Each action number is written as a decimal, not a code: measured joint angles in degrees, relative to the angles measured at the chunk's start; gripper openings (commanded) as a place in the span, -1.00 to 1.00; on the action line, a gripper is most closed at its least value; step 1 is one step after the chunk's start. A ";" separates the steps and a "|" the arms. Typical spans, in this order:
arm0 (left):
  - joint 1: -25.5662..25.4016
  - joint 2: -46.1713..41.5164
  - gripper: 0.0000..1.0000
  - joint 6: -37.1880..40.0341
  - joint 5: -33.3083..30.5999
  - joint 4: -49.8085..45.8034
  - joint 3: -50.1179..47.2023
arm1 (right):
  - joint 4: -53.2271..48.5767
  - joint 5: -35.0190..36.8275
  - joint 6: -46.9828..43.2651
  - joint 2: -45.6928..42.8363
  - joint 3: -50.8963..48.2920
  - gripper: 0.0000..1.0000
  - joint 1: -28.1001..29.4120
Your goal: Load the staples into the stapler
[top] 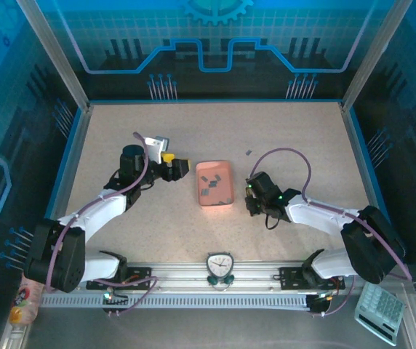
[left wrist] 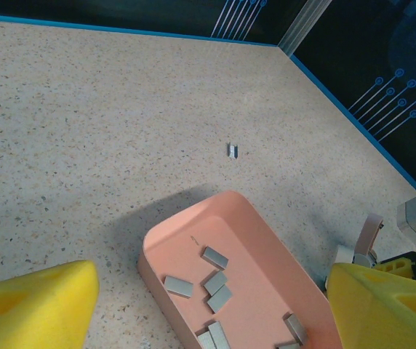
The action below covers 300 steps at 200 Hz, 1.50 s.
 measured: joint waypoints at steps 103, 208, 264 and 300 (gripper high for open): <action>-0.02 -0.04 0.67 -0.02 0.00 0.00 0.00 | -1.81 -0.48 0.24 0.00 -0.02 -0.54 0.37; -2.71 -0.04 0.65 0.26 -0.02 -0.42 0.24 | -6.58 -2.14 3.80 -10.93 -0.02 -0.41 0.13; -10.58 7.80 0.54 2.32 1.81 -5.31 12.52 | -9.86 -6.60 18.91 -21.51 -6.88 -0.45 -0.90; -15.45 18.38 0.53 0.57 4.52 -9.90 21.20 | -8.50 -9.14 26.01 -21.75 -13.03 -0.47 -0.87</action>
